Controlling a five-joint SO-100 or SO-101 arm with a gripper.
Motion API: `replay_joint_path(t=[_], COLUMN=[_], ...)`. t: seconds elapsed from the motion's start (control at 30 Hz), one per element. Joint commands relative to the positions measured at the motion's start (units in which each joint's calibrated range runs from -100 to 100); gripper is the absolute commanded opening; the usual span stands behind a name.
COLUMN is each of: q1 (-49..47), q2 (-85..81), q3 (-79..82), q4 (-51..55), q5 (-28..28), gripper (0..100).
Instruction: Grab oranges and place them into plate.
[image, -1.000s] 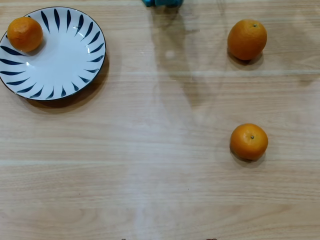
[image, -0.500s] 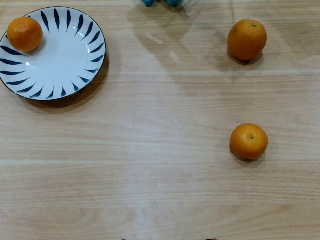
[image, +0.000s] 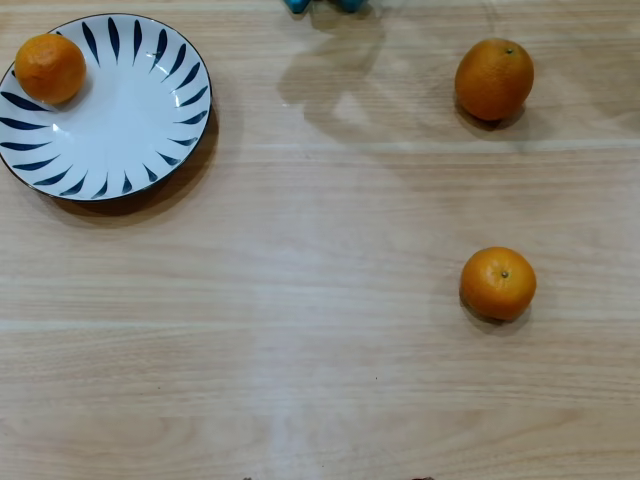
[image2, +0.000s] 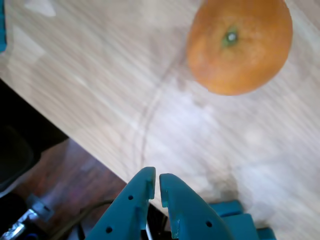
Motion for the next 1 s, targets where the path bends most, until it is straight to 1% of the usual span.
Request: replay_joint_path(t=[0.0,0.07,0.13,0.17,0.3,0.4,0.53,0.63,0.87,0.97], q1=[2.3,4.1,5.1,5.3,5.5,5.5,4.9,4.7,5.3,5.4], q2=[5.3,7.9,9.7,10.0,10.7,10.8,10.8,12.7,19.5,22.0], q3=[-9.7,-11.8,-11.8,-11.8,-11.8,-11.4,-11.8,-12.6,-12.9,-12.9], q4=[-0.6,-3.2,-5.7,-6.4,-6.7,-6.7,-6.7,-8.0,-17.1,-18.8], q5=[2.6,4.0,4.2,4.2,4.1,2.6,-3.1,-5.2,-5.3,-5.4], gripper=[2,2,3,6,25,33,37,40,44,47])
